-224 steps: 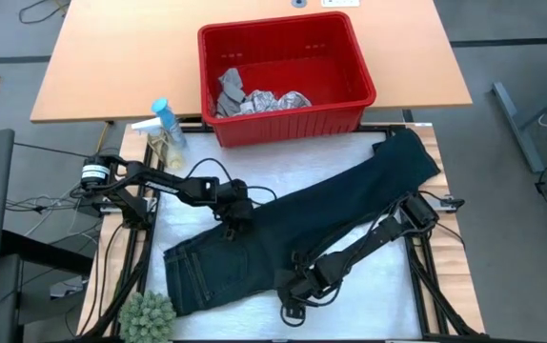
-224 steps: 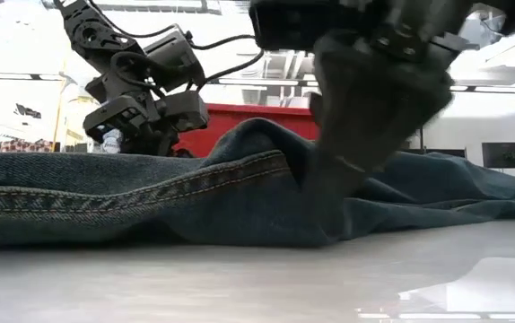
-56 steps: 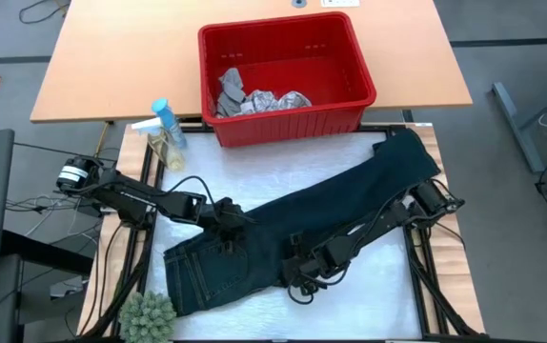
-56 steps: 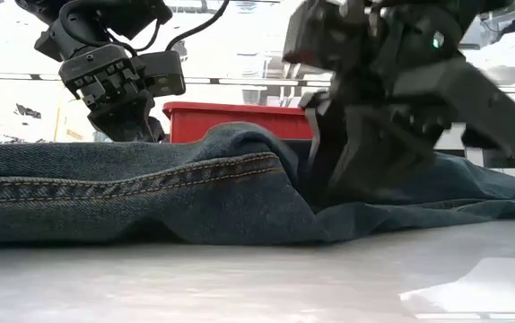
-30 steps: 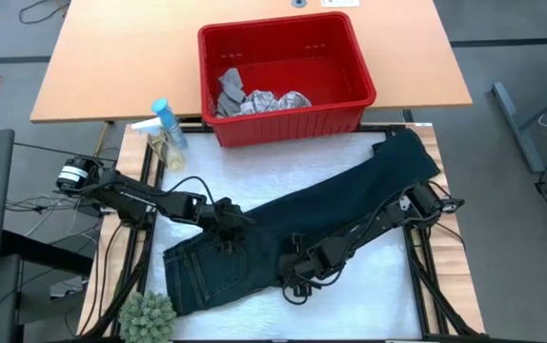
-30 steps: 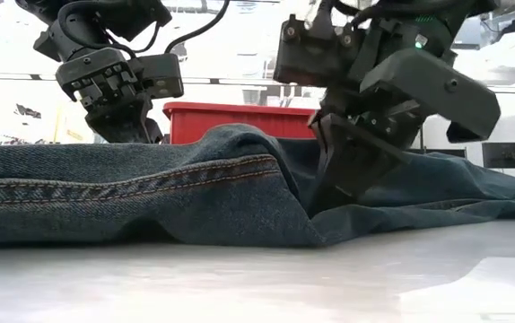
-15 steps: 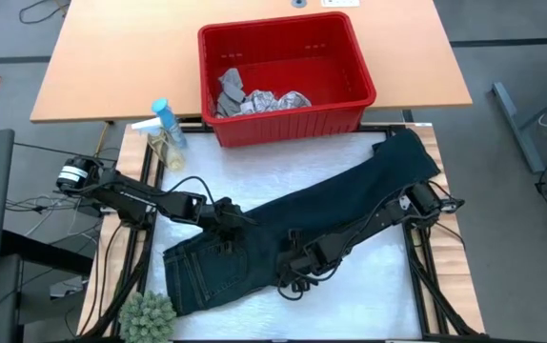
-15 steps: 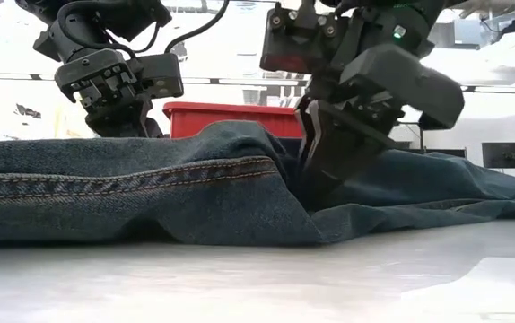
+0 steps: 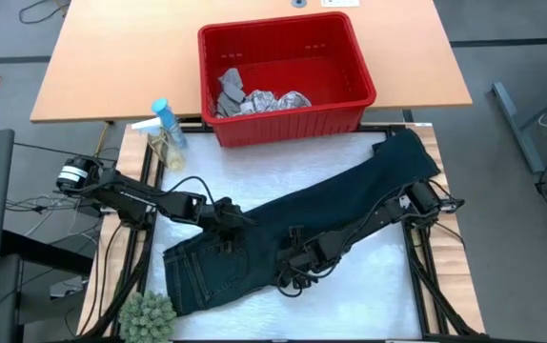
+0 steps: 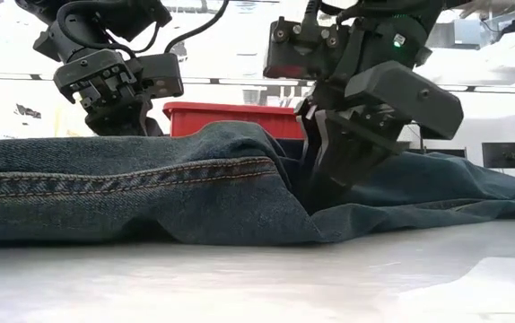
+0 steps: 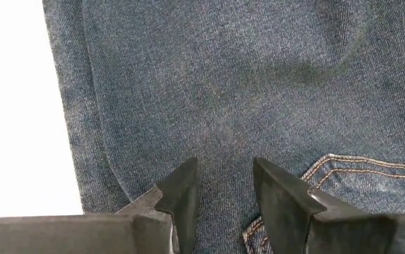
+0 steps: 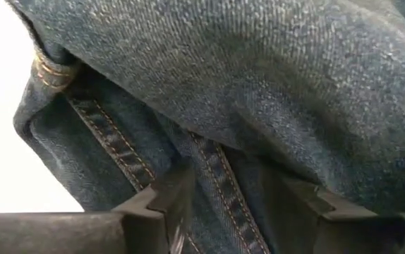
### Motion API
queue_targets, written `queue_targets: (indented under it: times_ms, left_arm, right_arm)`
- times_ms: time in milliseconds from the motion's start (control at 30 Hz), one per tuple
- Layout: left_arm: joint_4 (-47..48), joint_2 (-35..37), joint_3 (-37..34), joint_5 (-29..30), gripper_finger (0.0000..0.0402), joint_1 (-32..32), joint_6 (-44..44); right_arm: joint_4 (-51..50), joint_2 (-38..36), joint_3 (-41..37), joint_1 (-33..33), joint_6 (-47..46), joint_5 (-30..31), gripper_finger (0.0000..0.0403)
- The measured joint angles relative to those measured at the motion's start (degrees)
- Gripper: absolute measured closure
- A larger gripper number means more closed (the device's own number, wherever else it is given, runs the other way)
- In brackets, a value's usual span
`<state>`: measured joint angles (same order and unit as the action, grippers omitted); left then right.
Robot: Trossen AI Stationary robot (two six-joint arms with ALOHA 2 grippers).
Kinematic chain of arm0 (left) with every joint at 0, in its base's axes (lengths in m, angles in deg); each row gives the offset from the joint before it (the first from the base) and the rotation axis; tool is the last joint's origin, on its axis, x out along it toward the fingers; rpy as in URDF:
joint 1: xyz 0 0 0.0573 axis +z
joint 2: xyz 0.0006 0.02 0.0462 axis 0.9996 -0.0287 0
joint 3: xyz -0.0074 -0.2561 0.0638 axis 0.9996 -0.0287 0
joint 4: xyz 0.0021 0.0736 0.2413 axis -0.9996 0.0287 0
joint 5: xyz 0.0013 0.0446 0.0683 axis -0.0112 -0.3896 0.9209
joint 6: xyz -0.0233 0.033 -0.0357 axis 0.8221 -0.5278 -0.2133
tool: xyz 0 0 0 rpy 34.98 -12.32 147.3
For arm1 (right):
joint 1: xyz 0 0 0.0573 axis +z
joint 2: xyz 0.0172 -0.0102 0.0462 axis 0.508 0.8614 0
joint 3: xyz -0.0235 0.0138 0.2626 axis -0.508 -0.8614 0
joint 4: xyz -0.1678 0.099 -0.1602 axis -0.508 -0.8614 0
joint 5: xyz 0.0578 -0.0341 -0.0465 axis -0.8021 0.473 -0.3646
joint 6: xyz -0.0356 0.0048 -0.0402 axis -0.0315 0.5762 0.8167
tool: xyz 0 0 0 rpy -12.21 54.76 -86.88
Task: Fold Laundry from Bin
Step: Fold the blue jeans
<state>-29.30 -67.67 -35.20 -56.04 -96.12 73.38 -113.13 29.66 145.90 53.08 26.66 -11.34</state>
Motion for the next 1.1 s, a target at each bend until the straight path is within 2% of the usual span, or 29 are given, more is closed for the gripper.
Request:
queue_targets:
  times_ms: [167,500,600,800,1100]
  left_arm:
    - [0.0,0.0,0.0,0.0,0.0278,0.0,-0.1]
    - [0.0,0.0,0.0,0.1,0.0278,0.0,-0.1]
    - [0.0,0.0,0.0,0.1,0.0278,0.0,-0.1]
    - [0.0,0.0,0.0,0.1,0.0278,0.0,-0.2]
    - [0.0,0.0,0.0,0.1,0.0278,0.0,-0.2]
  right_arm:
    - [0.5,0.0,-1.6,-0.2,1.2,-2.5,0.0238]
    - [0.5,-0.1,-2.3,-0.4,6.2,-2.4,0.0243]
    - [0.1,-0.1,-2.4,-0.9,6.3,-2.5,0.0271]
    - [-1.2,-0.1,-2.4,-1.7,5.2,-2.7,0.0379]
    - [-3.3,-0.4,-0.5,-1.0,0.8,-2.5,0.0383]
